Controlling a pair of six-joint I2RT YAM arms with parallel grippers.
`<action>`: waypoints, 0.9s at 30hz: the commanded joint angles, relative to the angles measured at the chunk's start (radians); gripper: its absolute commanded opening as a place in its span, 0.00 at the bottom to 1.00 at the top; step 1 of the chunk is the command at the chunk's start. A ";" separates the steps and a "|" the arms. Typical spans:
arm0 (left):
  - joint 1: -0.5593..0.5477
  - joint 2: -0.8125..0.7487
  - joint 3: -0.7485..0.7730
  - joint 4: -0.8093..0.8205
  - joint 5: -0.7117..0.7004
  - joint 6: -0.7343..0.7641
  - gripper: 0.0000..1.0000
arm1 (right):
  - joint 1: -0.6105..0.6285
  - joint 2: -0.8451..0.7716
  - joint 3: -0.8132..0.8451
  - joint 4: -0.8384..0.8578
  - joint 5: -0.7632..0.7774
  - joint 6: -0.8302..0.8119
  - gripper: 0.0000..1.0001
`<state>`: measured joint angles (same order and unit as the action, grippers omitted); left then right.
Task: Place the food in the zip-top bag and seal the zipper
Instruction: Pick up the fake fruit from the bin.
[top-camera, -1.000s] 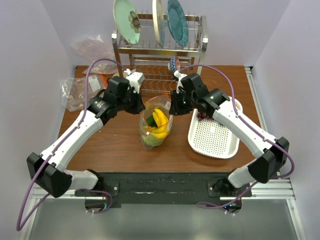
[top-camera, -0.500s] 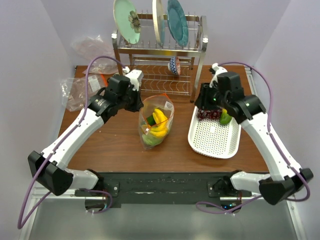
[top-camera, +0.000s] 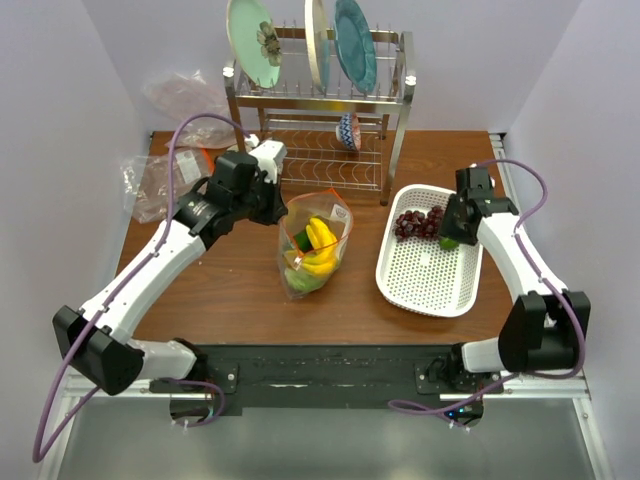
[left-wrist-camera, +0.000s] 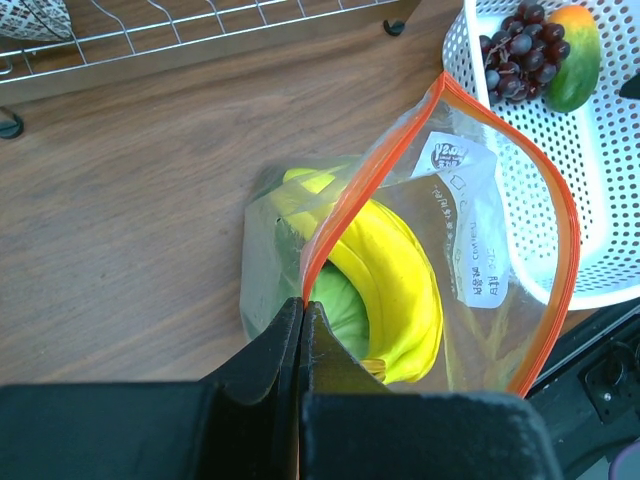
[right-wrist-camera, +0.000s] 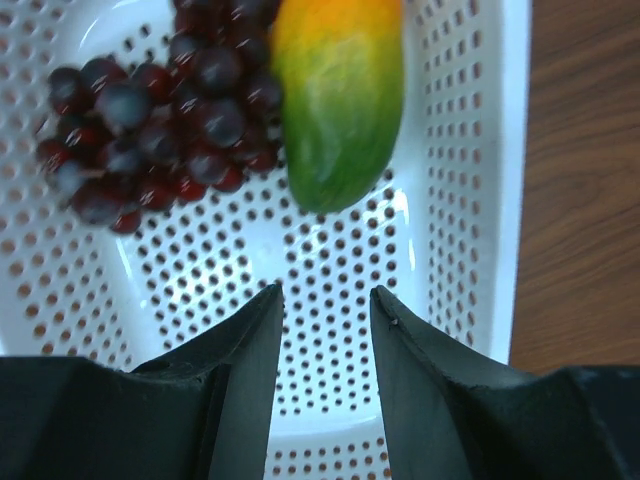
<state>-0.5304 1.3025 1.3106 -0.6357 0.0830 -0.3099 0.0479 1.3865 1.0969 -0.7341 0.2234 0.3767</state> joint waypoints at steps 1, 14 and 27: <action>0.004 -0.060 -0.016 0.065 0.017 0.020 0.00 | -0.045 0.048 0.014 0.148 0.064 -0.004 0.47; 0.004 -0.062 -0.033 0.073 0.015 0.015 0.00 | -0.126 0.267 0.086 0.271 0.044 0.005 0.64; 0.004 -0.055 -0.017 0.065 0.008 0.023 0.00 | -0.126 0.359 0.049 0.334 0.024 0.039 0.61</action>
<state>-0.5304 1.2621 1.2774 -0.6117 0.0895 -0.3099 -0.0742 1.7390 1.1503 -0.4461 0.2420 0.3855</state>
